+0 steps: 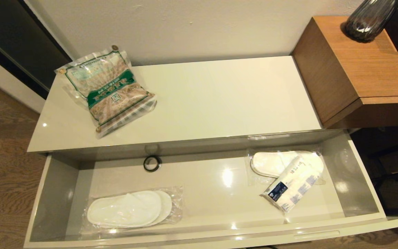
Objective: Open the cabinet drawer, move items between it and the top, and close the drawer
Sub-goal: Pick up the solid drinks on the table
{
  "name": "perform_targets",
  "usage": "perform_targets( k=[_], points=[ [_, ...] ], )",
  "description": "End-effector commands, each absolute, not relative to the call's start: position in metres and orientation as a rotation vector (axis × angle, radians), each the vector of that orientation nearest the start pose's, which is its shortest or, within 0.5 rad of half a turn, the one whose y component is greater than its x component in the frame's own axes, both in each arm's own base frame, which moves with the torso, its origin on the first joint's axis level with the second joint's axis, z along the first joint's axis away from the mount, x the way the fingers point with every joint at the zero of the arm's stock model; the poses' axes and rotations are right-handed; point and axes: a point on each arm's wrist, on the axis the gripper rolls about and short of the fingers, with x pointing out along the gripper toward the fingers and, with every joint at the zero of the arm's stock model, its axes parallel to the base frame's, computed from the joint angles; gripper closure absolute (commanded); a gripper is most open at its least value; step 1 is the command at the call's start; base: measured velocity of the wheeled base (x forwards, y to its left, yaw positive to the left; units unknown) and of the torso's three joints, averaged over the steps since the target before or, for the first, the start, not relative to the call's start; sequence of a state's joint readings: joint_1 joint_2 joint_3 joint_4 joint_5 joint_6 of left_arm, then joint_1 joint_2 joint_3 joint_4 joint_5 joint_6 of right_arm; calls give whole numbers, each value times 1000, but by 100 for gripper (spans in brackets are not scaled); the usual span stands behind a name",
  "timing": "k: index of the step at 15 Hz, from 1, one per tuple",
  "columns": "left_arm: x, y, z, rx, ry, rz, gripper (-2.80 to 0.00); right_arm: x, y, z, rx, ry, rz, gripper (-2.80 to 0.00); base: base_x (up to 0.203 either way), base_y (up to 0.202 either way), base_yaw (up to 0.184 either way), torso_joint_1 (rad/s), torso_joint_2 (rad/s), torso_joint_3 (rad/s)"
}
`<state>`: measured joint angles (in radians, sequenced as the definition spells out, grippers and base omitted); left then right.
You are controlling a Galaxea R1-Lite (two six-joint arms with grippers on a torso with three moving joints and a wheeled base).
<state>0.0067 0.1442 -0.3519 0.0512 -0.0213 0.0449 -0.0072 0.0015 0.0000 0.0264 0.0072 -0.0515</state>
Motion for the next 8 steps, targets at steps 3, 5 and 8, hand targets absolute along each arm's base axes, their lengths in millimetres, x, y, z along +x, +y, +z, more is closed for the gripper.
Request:
perform_targets(
  k=[3, 5, 8],
  points=[
    [9, 2, 272, 238, 85, 137, 0, -22, 0, 72, -52, 31, 1, 0, 0, 0, 0, 0, 0, 0],
    [50, 9, 267, 438, 289, 185, 0, -23, 0, 72, -52, 32, 1, 0, 0, 0, 0, 0, 0, 0],
    [105, 16, 261, 829, 358, 163, 0, -23, 0, 72, -52, 31, 1, 0, 0, 0, 0, 0, 0, 0]
  ],
)
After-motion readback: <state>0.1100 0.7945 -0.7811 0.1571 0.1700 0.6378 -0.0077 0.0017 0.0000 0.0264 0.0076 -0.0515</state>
